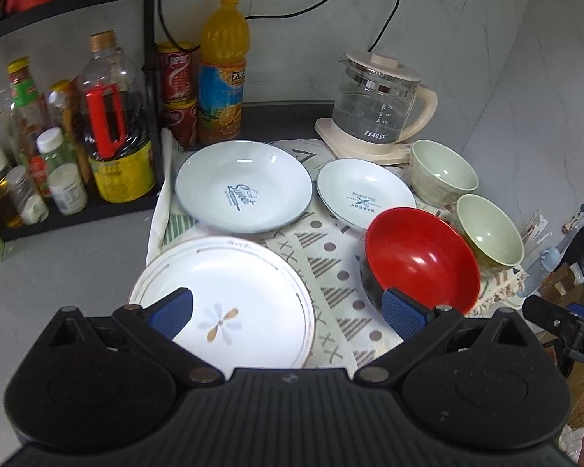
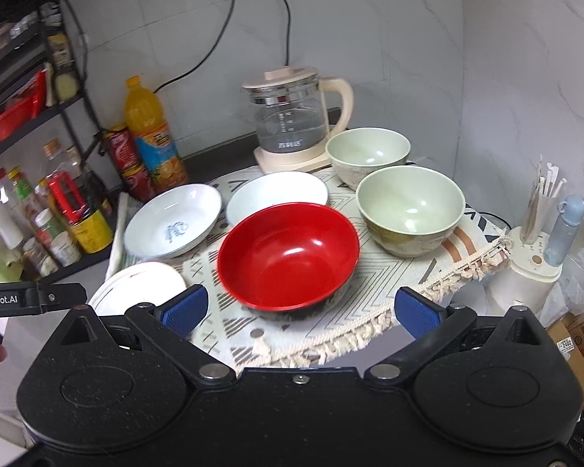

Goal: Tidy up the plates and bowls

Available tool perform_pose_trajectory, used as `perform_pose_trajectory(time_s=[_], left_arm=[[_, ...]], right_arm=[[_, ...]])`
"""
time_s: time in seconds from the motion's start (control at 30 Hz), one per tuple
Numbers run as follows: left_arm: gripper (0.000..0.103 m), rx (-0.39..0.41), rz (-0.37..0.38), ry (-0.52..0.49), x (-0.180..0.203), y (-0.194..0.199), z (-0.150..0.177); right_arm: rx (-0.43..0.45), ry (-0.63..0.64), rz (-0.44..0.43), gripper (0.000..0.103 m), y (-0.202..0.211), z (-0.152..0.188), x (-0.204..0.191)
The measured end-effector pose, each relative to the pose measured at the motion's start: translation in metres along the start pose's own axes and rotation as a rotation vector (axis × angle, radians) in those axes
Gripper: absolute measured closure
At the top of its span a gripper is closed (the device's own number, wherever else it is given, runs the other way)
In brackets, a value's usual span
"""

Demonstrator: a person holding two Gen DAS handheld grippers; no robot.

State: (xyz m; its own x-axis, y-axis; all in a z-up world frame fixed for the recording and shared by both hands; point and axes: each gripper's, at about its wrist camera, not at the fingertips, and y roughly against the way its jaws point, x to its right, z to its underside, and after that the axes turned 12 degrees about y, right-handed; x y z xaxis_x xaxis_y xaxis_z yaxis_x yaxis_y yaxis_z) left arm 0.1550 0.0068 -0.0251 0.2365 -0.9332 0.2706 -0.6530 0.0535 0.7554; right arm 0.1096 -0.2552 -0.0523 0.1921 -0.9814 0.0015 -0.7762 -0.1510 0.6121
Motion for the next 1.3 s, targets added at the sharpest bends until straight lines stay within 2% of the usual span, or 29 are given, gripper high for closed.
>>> perform_pose_trajectory(time_s=[0.2, 0.6, 0.93, 1.3], left_arm=[[0.001, -0.044, 0.027, -0.018, 0.0, -0.028, -0.025], [0.001, -0.09, 0.093, -0.13, 0.016, -0.07, -0.062], [0.001, -0.122, 0.129, -0.175, 0.049, -0.096, -0.076], [0.003, -0.137, 0.126, -0.186, 0.104, -0.122, -0.078]], right_arm=[[-0.007, -0.015, 0.037, 0.0, -0.022, -0.017, -0.002], [-0.019, -0.11, 0.141, 0.0, -0.05, -0.039, 0.0], [-0.063, -0.173, 0.187, 0.0, -0.072, -0.047, 0.019], [-0.09, -0.179, 0.178, 0.0, -0.098, -0.057, 0.059]])
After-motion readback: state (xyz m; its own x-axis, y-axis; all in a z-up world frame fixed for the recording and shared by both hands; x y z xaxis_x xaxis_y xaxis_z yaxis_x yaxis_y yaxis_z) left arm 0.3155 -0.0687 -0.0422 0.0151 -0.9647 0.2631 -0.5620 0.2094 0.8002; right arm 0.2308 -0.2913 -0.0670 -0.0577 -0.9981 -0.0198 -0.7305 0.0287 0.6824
